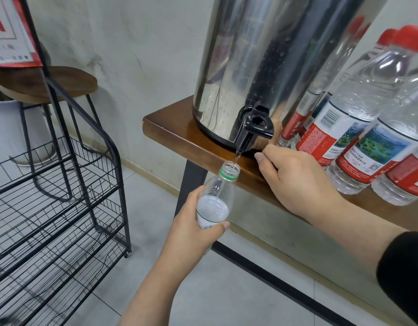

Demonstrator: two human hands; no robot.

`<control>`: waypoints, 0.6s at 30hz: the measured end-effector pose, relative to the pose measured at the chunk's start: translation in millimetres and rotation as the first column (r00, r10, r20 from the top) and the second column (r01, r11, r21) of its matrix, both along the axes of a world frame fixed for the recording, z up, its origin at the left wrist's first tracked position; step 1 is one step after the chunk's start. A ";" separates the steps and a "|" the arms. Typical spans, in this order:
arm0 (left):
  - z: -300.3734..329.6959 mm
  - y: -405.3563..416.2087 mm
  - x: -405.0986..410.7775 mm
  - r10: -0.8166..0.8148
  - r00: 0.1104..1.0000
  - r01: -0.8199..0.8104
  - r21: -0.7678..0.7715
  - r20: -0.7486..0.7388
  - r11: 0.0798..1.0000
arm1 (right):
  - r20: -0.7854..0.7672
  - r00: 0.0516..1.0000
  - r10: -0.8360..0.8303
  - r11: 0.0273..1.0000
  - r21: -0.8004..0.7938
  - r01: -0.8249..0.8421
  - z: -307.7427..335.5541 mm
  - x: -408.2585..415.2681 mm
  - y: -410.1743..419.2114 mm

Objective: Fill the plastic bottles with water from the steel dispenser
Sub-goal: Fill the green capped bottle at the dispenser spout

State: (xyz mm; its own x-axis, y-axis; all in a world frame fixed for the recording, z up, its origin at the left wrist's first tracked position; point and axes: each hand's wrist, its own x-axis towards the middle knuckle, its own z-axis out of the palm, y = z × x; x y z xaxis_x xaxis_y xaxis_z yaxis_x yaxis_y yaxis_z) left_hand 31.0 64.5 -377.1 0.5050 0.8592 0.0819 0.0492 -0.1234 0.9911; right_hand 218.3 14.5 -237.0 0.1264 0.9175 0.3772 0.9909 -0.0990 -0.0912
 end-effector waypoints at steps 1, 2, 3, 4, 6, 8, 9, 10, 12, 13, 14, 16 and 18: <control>0.1 -0.2 -0.2 0.001 1.000 -0.001 0.004 -0.003 1.000 | -0.001 1.000 0.001 1.000 0.000 -0.001 -0.2 0.1 0.0; 0.3 -0.2 -0.3 0.001 1.000 -0.001 0.005 -0.006 1.000 | 0.001 1.000 0.002 1.000 0.000 -0.002 -0.1 0.2 0.0; 0.5 -0.3 -0.4 -0.002 1.000 0.002 0.005 -0.009 1.000 | 0.002 1.000 0.003 1.000 0.001 -0.003 -0.1 0.2 0.1; 0.6 -0.2 -0.4 -0.004 1.000 0.004 0.003 -0.010 1.000 | 0.003 1.000 0.002 1.000 0.001 -0.002 -0.1 0.1 0.2; 1.5 -0.4 -0.4 -0.008 1.000 0.008 -0.002 -0.011 1.000 | 0.003 1.000 0.000 1.000 -0.001 0.000 -0.2 0.0 0.3; 1.6 -0.6 -0.1 -0.010 1.000 0.010 -0.004 -0.012 1.000 | 0.003 1.000 -0.002 1.000 -0.001 0.002 -0.5 0.1 0.4; 1.5 -0.7 -0.1 -0.009 1.000 0.009 -0.003 -0.012 1.000 | 0.003 1.000 -0.002 1.000 0.000 0.002 -0.6 0.3 0.3; 1.5 -0.6 -0.1 -0.010 1.000 0.010 -0.004 -0.011 1.000 | 0.002 1.000 -0.004 1.000 0.000 0.004 -0.5 0.2 0.4; 1.8 -0.4 -0.1 -0.012 1.000 0.012 -0.007 -0.010 1.000 | 0.001 1.000 -0.009 1.000 -0.004 0.009 0.0 0.1 0.6; 1.6 -0.2 0.0 -0.011 1.000 0.011 -0.007 -0.009 1.000 | 0.001 1.000 -0.012 1.000 -0.006 0.012 0.3 -0.1 0.5; 1.2 0.0 -0.1 -0.009 1.000 0.009 -0.008 -0.007 1.000 | 0.001 1.000 -0.013 1.000 -0.008 0.013 0.6 -0.4 0.5; 1.1 -0.1 -0.4 -0.010 1.000 0.010 -0.009 -0.011 1.000 | -0.002 1.000 -0.011 1.000 -0.009 0.011 0.6 -0.8 0.3; 1.2 -0.4 -0.9 -0.012 1.000 0.012 -0.011 -0.014 1.000 | -0.004 1.000 -0.005 1.000 -0.004 0.005 0.4 -0.9 0.3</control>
State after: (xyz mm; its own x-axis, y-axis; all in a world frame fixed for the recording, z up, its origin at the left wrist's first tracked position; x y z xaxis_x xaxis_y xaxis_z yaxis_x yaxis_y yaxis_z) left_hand 30.1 64.2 -375.8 0.5166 0.8537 0.0653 0.0620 -0.1134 0.9916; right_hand 217.4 14.8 -236.6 0.1326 0.9181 0.3735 0.9900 -0.1046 -0.0944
